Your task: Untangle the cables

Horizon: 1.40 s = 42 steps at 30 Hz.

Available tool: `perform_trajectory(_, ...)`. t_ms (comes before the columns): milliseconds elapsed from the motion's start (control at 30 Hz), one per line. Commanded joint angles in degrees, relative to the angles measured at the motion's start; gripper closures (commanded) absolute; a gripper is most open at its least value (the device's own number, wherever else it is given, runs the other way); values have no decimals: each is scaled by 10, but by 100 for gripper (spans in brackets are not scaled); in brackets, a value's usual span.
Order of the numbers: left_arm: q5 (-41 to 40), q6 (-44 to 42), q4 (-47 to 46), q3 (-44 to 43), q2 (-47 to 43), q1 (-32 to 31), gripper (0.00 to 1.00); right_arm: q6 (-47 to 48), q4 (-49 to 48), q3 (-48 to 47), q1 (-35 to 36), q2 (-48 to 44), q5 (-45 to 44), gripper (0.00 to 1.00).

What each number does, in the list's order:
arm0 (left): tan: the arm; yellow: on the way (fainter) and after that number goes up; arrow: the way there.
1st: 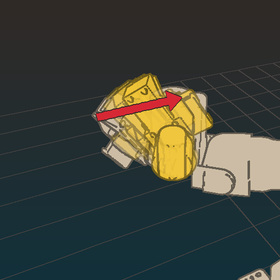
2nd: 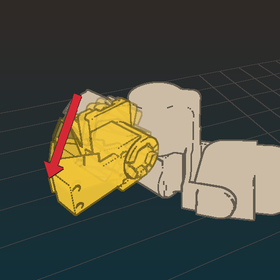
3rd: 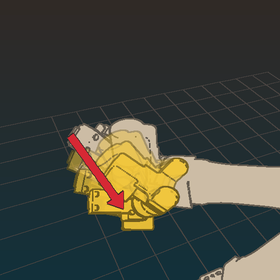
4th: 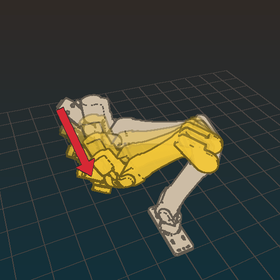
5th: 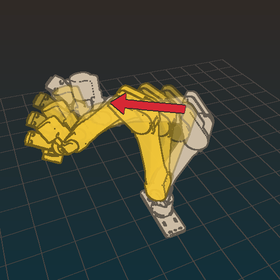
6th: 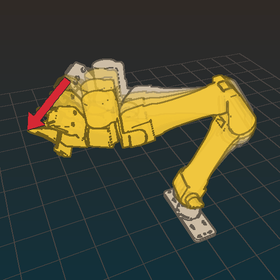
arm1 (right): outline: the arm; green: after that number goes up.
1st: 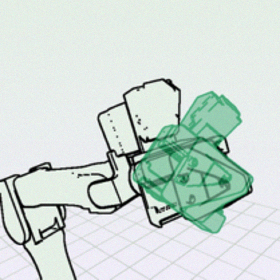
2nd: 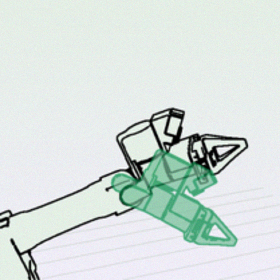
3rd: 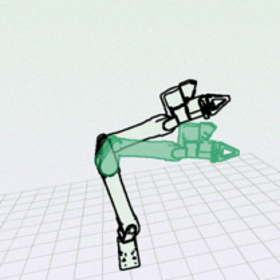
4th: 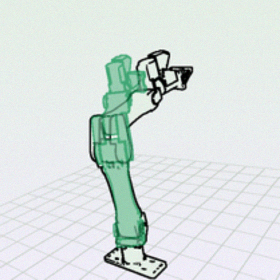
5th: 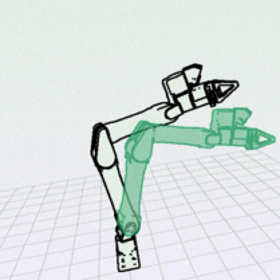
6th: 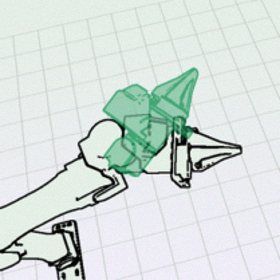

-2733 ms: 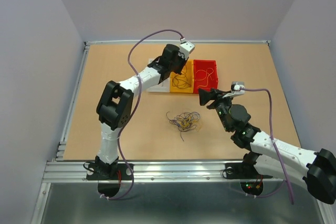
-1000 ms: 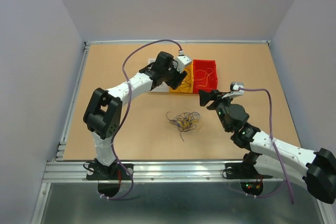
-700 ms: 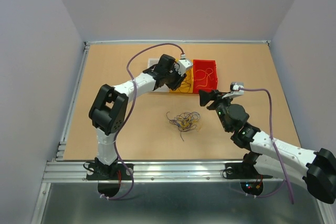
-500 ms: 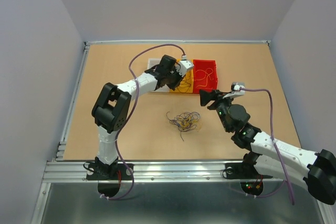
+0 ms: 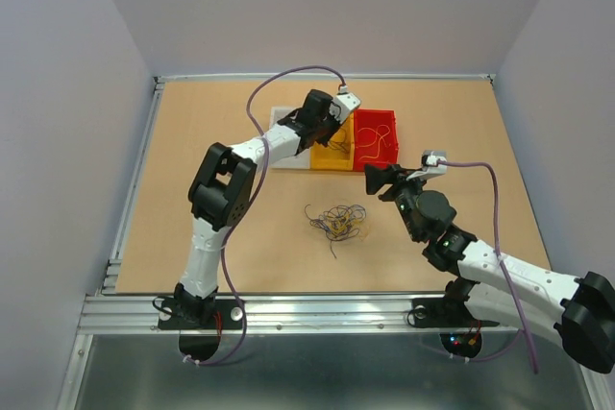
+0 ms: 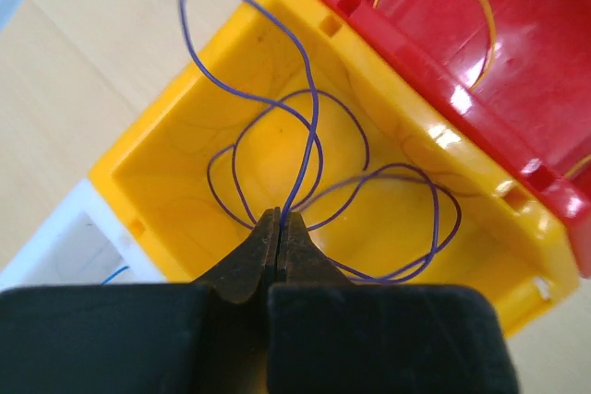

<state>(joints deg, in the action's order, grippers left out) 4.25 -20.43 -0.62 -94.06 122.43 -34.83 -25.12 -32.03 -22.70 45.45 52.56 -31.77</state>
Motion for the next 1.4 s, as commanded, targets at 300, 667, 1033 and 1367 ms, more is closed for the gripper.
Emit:
perform_trajectory(300, -94, 6, -25, 48, -24, -17, 80, -4, -8, -24, 2, -3, -17, 29)
perform_trajectory(667, -79, 23, -39, 113, -135, -16, 53, -4, -5, -24, 3, -3, -21, 28)
perform_trajectory(1033, -45, -3, -73, 206, -281, -13, 7, -4, 10, -38, 3, 7, -17, 19)
perform_trajectory(1367, 300, -173, -127, 490, -510, -15, 2, -3, 25, -39, 3, -10, -42, 17)
